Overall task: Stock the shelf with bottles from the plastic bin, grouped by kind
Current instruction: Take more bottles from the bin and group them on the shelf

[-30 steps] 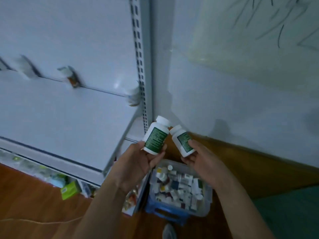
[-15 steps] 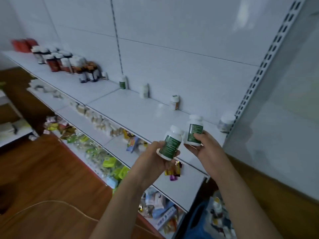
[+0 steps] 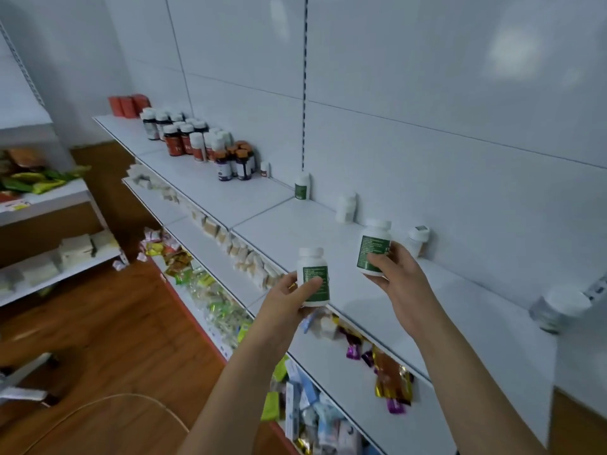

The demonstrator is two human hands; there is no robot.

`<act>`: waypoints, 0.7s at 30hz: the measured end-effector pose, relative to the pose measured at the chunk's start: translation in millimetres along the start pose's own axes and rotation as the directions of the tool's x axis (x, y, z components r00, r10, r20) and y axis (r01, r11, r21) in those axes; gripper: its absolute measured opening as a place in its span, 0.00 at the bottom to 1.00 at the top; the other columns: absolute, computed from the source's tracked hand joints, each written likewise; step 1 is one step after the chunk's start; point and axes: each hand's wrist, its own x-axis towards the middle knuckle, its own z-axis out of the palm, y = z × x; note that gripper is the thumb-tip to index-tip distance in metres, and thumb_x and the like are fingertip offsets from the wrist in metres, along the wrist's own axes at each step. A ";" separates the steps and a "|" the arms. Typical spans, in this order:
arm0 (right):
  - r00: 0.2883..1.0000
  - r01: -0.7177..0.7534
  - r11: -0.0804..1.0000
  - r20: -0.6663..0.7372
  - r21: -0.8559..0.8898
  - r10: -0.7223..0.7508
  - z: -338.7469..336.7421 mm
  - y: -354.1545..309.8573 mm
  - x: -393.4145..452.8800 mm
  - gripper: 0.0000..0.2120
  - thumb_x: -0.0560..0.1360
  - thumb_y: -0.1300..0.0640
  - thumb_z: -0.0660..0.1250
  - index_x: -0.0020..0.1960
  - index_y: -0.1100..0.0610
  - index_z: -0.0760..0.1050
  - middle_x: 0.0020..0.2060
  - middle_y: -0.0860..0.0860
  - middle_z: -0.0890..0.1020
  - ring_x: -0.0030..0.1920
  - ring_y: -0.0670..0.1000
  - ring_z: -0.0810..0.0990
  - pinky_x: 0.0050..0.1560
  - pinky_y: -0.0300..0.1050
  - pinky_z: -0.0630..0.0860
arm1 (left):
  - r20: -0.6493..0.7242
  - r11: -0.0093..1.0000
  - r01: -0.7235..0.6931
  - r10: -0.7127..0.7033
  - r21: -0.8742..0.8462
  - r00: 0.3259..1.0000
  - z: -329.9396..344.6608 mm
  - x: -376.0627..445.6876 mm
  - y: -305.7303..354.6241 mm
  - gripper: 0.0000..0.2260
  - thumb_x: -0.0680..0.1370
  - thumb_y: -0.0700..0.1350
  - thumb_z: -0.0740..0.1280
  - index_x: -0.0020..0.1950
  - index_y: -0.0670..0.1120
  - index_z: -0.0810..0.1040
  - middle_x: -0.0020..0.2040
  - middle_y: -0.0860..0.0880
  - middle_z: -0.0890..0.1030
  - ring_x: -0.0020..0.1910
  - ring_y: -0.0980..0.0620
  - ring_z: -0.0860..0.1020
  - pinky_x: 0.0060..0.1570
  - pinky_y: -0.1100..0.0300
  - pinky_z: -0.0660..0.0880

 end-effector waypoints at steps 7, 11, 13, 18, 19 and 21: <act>1.000 0.014 0.998 0.014 -0.058 -0.013 60.8 17.4 110.1 0.16 0.75 0.59 0.70 0.61 0.49 0.76 0.56 0.49 0.82 0.58 0.50 0.81 0.65 0.52 0.75 | -0.136 0.967 -0.039 0.076 0.251 0.988 -52.1 89.5 44.4 0.16 0.76 0.41 0.73 0.60 0.49 0.74 0.52 0.49 0.84 0.52 0.51 0.83 0.55 0.56 0.78; 0.999 0.034 0.987 -0.014 -0.157 -0.036 88.6 29.1 165.9 0.18 0.74 0.57 0.72 0.62 0.51 0.75 0.55 0.47 0.82 0.56 0.47 0.81 0.57 0.45 0.77 | -0.183 0.934 -0.070 0.141 0.349 0.973 -75.6 138.6 54.5 0.18 0.74 0.44 0.75 0.61 0.51 0.73 0.53 0.51 0.83 0.52 0.53 0.82 0.50 0.61 0.78; 0.997 0.033 0.982 -0.065 -0.188 -0.046 99.0 34.0 188.8 0.19 0.74 0.57 0.73 0.63 0.53 0.74 0.55 0.46 0.81 0.53 0.44 0.80 0.47 0.38 0.74 | -0.195 0.929 -0.084 0.163 0.361 0.967 -85.7 162.1 58.4 0.19 0.74 0.44 0.75 0.61 0.52 0.74 0.54 0.52 0.83 0.52 0.54 0.82 0.49 0.63 0.78; 0.983 0.019 0.952 -0.168 -0.304 -0.073 119.4 56.3 238.3 0.21 0.73 0.57 0.74 0.65 0.53 0.73 0.55 0.46 0.81 0.53 0.46 0.80 0.46 0.39 0.72 | -0.139 0.854 -0.137 0.236 0.501 0.962 -109.9 224.2 67.4 0.22 0.72 0.47 0.76 0.63 0.54 0.74 0.56 0.57 0.80 0.52 0.62 0.79 0.42 0.71 0.75; 0.978 0.012 0.947 -0.195 -0.320 -0.078 124.0 59.4 248.3 0.21 0.73 0.56 0.74 0.64 0.52 0.73 0.54 0.45 0.81 0.54 0.47 0.80 0.48 0.41 0.72 | -0.112 0.837 -0.154 0.247 0.524 0.962 -115.1 240.0 69.9 0.21 0.72 0.46 0.76 0.62 0.55 0.74 0.55 0.57 0.80 0.50 0.63 0.79 0.41 0.72 0.75; 0.961 0.016 0.932 -0.252 -0.362 -0.115 133.4 65.1 268.5 0.20 0.73 0.56 0.74 0.62 0.52 0.73 0.53 0.45 0.81 0.53 0.46 0.80 0.48 0.40 0.73 | -0.040 0.802 -0.190 0.257 0.567 0.966 -125.1 274.0 75.8 0.20 0.72 0.45 0.77 0.61 0.56 0.75 0.54 0.57 0.81 0.48 0.63 0.79 0.43 0.71 0.75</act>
